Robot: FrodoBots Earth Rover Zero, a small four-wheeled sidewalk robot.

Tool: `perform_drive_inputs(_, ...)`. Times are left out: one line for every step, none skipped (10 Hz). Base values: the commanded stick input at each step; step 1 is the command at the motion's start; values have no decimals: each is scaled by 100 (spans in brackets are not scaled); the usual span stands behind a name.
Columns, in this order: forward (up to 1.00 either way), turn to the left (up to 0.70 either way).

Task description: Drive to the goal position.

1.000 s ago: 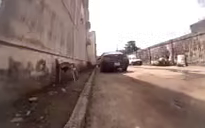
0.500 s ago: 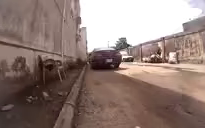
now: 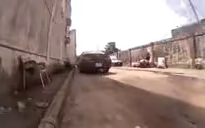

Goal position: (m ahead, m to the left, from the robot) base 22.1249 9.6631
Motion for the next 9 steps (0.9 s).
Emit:
perform_drive_inputs(85, -34)
perform_drive_inputs(85, -34)
perform_drive_inputs(85, -34)
perform_drive_inputs(85, -34)
perform_drive_inputs(85, -34)
perform_drive_inputs(85, -34)
perform_drive_inputs(85, 0)
perform_drive_inputs(85, 0)
perform_drive_inputs(85, 0)
